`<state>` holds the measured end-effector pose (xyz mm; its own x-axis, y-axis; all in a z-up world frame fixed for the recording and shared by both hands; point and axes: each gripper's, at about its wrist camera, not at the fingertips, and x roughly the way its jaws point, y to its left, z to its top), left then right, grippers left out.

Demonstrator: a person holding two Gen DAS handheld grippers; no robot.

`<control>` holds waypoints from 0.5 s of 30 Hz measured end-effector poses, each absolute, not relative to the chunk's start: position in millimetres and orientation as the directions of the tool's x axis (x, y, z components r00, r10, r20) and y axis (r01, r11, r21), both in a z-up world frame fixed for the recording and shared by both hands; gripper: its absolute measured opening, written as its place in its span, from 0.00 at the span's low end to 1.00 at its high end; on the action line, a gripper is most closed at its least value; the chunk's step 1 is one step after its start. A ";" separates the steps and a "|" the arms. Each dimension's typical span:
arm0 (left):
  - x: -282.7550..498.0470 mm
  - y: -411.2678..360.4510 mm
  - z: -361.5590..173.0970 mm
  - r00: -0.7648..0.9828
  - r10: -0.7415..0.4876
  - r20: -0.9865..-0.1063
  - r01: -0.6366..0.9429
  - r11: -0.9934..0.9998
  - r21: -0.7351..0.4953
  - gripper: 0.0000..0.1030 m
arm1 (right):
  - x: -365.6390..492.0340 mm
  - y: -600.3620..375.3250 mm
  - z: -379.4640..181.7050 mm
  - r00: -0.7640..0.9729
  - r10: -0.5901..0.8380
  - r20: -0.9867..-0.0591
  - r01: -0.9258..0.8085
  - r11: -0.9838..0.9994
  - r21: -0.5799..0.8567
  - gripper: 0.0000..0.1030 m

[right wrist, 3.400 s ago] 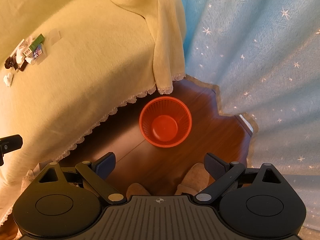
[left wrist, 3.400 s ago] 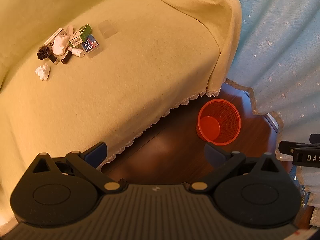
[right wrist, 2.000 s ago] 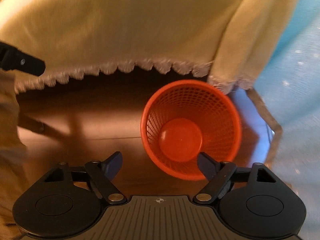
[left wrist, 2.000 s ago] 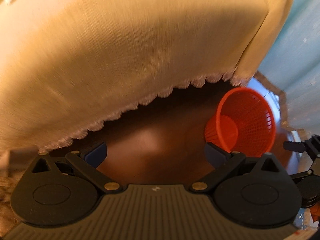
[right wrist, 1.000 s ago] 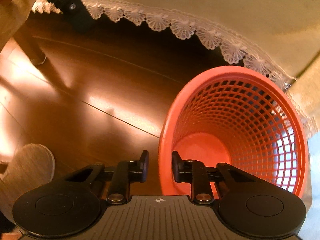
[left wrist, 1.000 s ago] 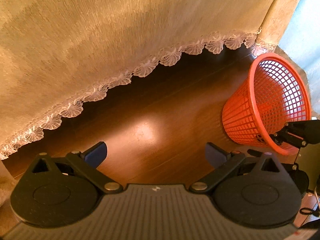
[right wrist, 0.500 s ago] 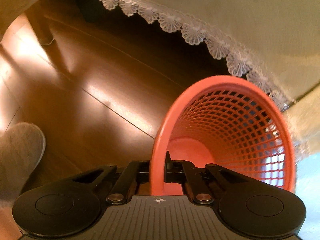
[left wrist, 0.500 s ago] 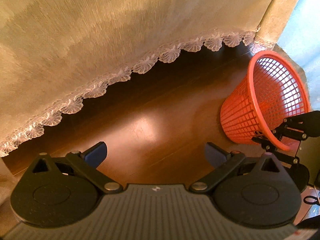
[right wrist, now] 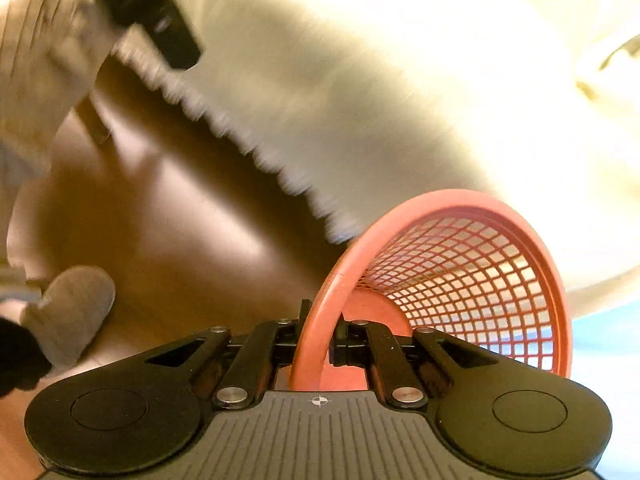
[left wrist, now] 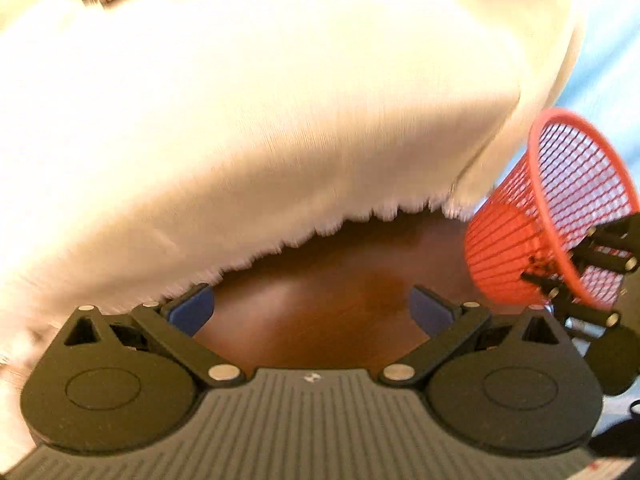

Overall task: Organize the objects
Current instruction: 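Grasp the wastebasket rim with the right gripper and lift it onto the sofa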

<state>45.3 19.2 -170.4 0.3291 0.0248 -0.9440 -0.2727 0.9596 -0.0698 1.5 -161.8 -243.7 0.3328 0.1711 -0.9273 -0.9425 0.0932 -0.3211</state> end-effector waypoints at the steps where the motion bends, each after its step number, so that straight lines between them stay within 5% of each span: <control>1: 49.2 25.9 -150.5 0.341 0.033 -0.939 -0.279 0.958 -0.068 0.99 | 4.7 -153.2 -220.8 0.350 0.181 -0.919 -0.936 0.101 -0.336 0.03; 8: 94.5 80.6 -54.8 0.404 0.127 -0.906 -0.355 0.934 -0.028 0.99 | 32.3 -92.2 -118.2 0.431 0.270 -0.861 -0.902 0.097 -0.421 0.03; 15: 143.9 142.6 -19.7 0.468 0.171 -0.867 -0.393 0.919 -0.031 0.99 | 87.8 -40.2 -126.1 0.493 0.226 -0.840 -0.868 0.069 -0.491 0.02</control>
<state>143.9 142.6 -19.7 0.4678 0.1711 -0.8671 -0.3931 0.9190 -0.0308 87.8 -40.2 -126.1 0.4934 0.2261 -0.8399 -0.8682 0.0693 -0.4913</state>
